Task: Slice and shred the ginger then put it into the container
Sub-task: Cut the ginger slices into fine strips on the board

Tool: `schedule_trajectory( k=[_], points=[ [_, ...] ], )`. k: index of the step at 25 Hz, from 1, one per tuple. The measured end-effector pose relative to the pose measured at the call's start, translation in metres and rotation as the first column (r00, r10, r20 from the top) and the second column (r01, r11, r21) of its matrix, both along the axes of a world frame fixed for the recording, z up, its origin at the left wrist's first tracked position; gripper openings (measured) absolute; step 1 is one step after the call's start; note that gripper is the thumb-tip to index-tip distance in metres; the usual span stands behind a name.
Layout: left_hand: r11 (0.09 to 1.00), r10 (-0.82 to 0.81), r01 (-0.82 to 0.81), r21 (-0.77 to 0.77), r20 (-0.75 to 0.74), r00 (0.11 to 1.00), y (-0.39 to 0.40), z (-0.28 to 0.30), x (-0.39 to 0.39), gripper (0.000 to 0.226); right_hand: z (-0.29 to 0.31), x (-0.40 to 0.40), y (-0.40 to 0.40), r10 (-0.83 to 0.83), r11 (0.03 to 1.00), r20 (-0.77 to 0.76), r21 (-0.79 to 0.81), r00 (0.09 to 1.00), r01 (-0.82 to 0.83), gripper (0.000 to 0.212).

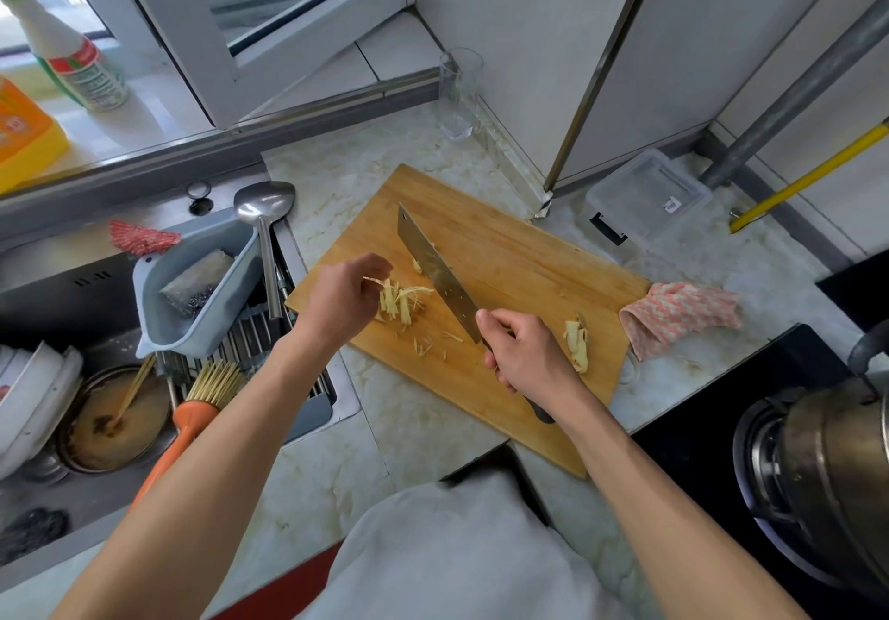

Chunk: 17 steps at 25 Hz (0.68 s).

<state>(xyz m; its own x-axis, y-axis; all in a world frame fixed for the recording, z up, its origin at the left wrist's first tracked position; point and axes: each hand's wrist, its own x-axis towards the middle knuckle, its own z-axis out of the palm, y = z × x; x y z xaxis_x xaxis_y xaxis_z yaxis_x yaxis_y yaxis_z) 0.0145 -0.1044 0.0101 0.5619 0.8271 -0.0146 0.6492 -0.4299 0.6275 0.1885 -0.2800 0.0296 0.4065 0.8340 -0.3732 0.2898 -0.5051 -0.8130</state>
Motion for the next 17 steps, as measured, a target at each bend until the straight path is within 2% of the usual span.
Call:
schedule_trajectory(
  k=[4, 14, 17],
  points=[
    [1.000, 0.000, 0.001, 0.025, -0.050, 0.999, 0.000, -0.006, 0.001, 0.044, 0.001, 0.001, -0.001, 0.004, 1.000, 0.003, 0.008, 1.000, -0.004, 0.048],
    [1.000, -0.019, 0.019, 0.015, 0.003, 1.000, -0.002, -0.009, 0.004, 0.045, 0.000, 0.012, -0.006, -0.033, 0.999, 0.011, -0.002, 0.999, 0.033, 0.052],
    [0.999, -0.006, 0.006, 0.033, 0.001, 1.000, -0.001, -0.011, 0.005, 0.035, 0.000, 0.012, -0.003, -0.036, 0.999, -0.001, -0.009, 0.999, 0.036, 0.052]
  ],
)
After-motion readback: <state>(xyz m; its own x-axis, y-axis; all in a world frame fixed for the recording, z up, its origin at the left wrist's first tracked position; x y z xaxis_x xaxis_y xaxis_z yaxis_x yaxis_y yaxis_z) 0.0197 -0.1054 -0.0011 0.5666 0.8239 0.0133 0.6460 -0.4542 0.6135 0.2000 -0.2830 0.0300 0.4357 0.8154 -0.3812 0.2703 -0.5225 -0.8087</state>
